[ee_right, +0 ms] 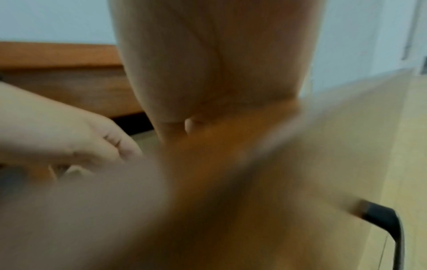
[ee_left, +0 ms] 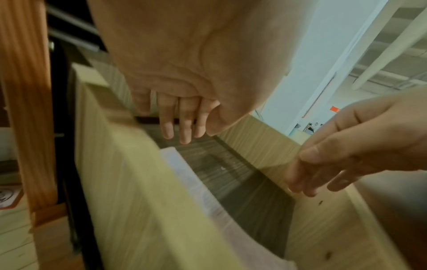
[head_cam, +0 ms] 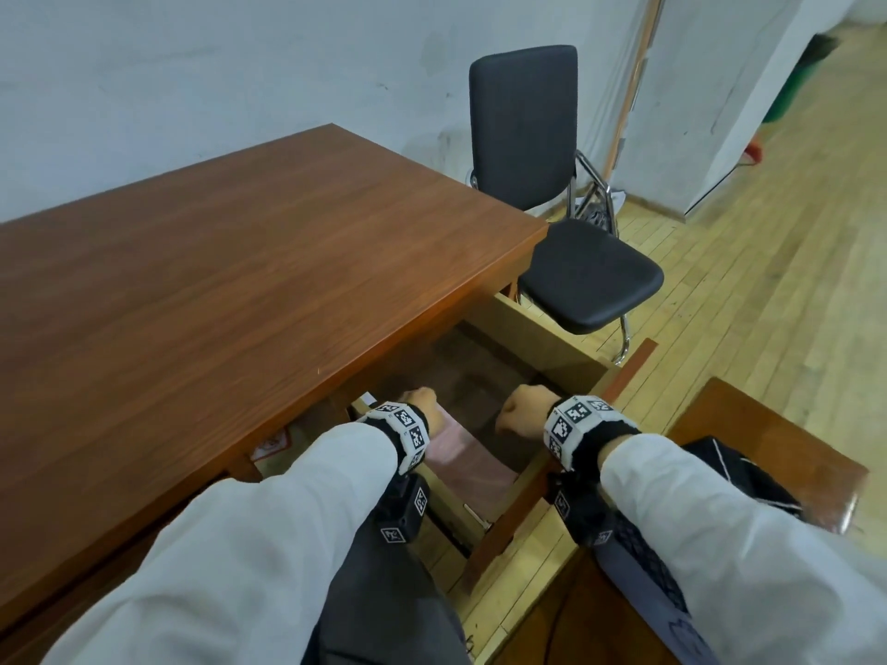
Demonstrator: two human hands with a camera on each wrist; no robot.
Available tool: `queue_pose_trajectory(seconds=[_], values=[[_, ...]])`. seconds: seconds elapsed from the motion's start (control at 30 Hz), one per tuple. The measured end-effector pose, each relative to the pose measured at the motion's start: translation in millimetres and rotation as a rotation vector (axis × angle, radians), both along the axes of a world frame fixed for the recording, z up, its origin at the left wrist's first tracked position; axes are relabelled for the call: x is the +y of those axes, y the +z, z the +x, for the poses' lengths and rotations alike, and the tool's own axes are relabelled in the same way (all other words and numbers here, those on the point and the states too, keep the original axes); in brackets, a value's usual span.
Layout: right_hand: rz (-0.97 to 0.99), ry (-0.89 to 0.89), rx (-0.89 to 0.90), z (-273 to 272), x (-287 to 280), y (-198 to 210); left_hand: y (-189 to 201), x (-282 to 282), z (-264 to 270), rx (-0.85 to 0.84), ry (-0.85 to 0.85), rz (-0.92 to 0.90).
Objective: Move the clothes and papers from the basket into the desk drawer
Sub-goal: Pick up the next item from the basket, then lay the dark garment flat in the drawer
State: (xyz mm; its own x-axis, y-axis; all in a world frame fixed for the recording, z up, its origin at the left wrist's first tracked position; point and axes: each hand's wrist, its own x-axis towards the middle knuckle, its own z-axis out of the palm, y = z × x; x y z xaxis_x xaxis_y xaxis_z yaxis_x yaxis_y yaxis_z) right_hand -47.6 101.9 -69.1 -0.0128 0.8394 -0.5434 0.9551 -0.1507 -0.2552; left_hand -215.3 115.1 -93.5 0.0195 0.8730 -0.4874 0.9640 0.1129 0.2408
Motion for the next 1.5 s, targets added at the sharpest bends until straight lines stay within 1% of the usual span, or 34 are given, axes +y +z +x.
queue_pose_trajectory(seconds=[0.07,0.13,0.2,0.33,0.4,0.5,0.6,0.67,0.77,0.87,0.97,1.1,1.2,1.3,1.4,1.47,1.5], values=[[0.054,-0.050,0.081,9,0,13,15,-2,2,-0.044,0.010,0.001],[0.101,-0.077,0.121,15,-3,27,34,-9,7,-0.078,0.001,-0.008],[0.128,-0.098,0.148,21,-7,43,51,-16,15,-0.113,0.001,0.032],[0.186,-0.154,0.168,38,-27,80,84,-33,46,-0.206,-0.048,0.130],[0.242,-0.218,0.160,57,-46,99,99,-45,68,-0.255,-0.096,0.154],[0.268,-0.346,0.126,93,-75,109,113,-62,100,-0.321,-0.173,0.161],[0.318,-0.520,0.147,131,-106,103,117,-79,128,-0.350,-0.230,0.135],[0.333,-0.574,0.121,151,-127,97,116,-89,143,-0.356,-0.266,0.113],[0.265,-0.626,0.088,171,-151,89,113,-99,160,-0.355,-0.294,0.085],[0.200,-0.650,0.057,187,-159,74,107,-103,176,-0.358,-0.291,0.043],[0.132,-0.633,0.058,189,-165,66,99,-106,192,-0.357,-0.294,-0.020],[0.150,-0.598,0.125,192,-170,57,86,-109,207,-0.337,-0.254,-0.088],[0.210,-0.625,0.175,201,-173,52,78,-104,216,-0.429,-0.188,-0.086],[0.212,-0.661,0.165,212,-177,49,72,-99,226,-0.510,-0.147,-0.181],[0.192,-0.689,0.137,218,-178,47,68,-92,236,-0.628,-0.140,-0.280],[0.196,-0.707,0.123,217,-178,47,84,-101,237,-0.660,-0.139,-0.281],[0.205,-0.718,0.138,217,-177,47,94,-106,236,-0.671,-0.166,-0.255]])
